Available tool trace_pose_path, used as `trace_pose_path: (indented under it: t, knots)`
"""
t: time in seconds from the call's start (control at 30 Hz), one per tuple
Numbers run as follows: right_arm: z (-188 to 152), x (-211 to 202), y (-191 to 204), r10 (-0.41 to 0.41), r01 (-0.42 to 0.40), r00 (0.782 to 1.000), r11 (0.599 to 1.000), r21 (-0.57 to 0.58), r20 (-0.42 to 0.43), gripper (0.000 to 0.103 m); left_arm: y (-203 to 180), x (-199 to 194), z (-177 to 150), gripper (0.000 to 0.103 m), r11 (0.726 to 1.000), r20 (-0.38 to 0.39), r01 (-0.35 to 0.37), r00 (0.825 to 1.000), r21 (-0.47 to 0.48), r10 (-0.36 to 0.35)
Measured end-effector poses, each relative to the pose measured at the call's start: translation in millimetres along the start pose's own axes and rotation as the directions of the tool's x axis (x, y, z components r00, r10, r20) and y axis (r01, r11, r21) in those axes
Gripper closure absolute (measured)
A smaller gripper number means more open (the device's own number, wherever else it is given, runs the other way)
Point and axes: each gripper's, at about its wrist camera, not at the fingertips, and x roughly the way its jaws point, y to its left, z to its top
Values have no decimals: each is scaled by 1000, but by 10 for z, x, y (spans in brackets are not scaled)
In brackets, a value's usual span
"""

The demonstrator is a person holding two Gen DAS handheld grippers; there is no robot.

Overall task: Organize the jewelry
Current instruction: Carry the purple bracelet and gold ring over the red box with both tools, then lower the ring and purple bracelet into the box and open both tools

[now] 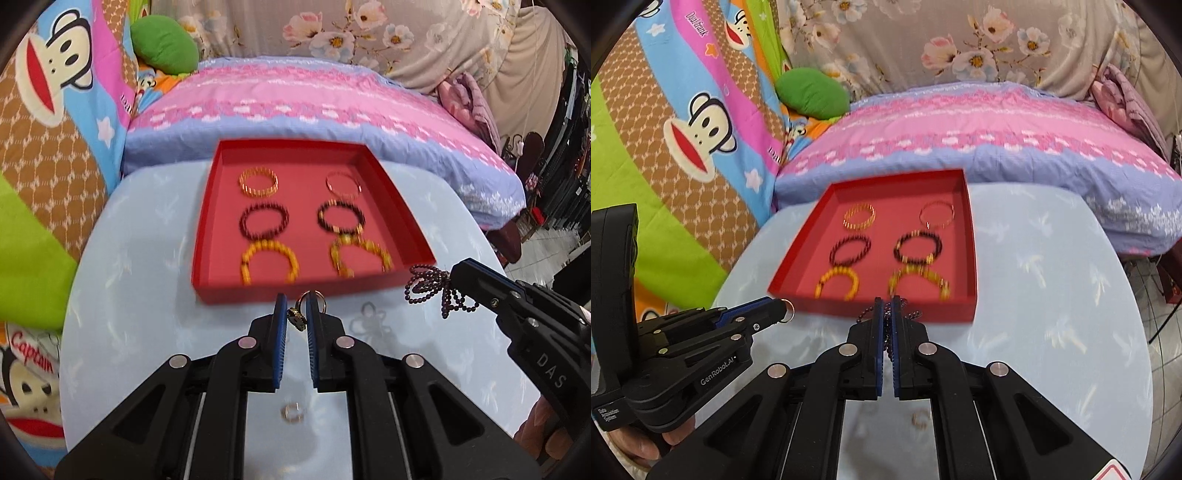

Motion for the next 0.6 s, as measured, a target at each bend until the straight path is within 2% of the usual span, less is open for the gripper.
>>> trace_pose_path:
  t: [0.27, 0.6]
  knots:
    - [616, 520, -66, 6, -6, 1000, 1000, 4, 19, 99, 22, 483, 668, 93, 1000, 17, -7, 1000, 15, 7]
    - [1035, 1296, -222, -9, 9, 999, 1000, 19, -41, 99, 56, 1195, 1122, 93, 1000, -34, 21, 999, 17, -20]
